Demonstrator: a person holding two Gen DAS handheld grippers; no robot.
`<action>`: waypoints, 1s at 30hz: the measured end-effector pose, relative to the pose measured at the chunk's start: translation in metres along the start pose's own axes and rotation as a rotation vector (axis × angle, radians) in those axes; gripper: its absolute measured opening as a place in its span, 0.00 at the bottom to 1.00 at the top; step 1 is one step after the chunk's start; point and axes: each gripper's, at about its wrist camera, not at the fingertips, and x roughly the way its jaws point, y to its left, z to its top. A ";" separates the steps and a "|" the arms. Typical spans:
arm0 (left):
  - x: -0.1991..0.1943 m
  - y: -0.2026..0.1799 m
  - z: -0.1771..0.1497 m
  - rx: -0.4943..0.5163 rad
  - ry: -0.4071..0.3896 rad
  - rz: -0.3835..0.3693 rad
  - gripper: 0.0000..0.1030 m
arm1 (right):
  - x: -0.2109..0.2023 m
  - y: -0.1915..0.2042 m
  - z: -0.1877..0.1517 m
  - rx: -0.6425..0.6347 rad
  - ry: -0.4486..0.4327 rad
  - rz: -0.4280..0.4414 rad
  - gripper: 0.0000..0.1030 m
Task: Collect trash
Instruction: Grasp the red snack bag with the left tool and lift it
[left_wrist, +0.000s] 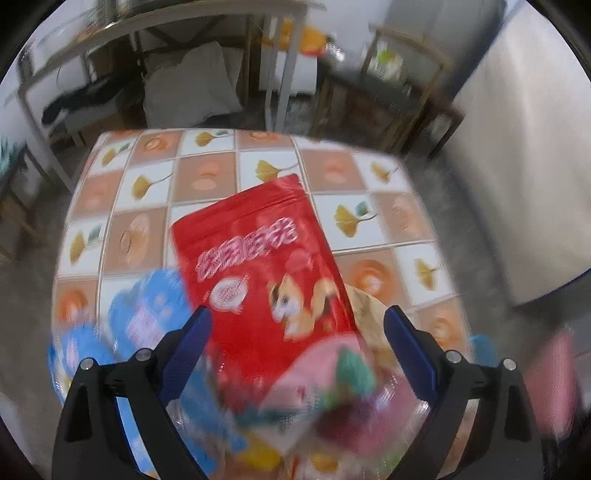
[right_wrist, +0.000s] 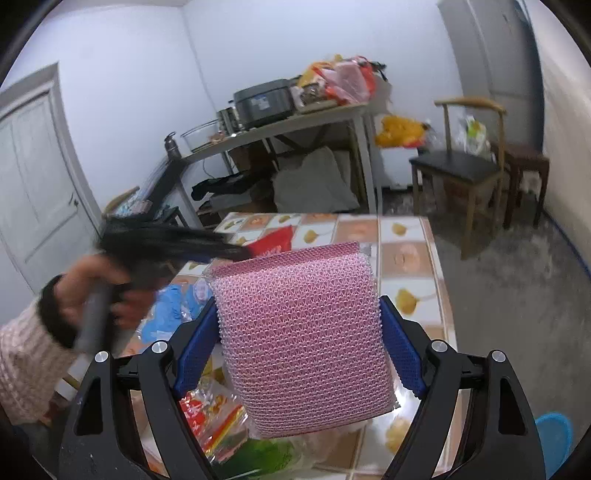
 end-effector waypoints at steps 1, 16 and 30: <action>0.009 -0.008 0.005 0.016 0.015 0.034 0.89 | 0.001 -0.004 -0.001 0.018 0.003 -0.002 0.76; 0.034 -0.018 0.021 0.090 0.061 0.255 0.06 | -0.017 -0.041 -0.017 0.092 -0.025 -0.001 0.76; -0.062 0.021 0.004 -0.094 0.012 0.012 0.02 | -0.045 -0.060 -0.034 0.146 -0.047 0.047 0.76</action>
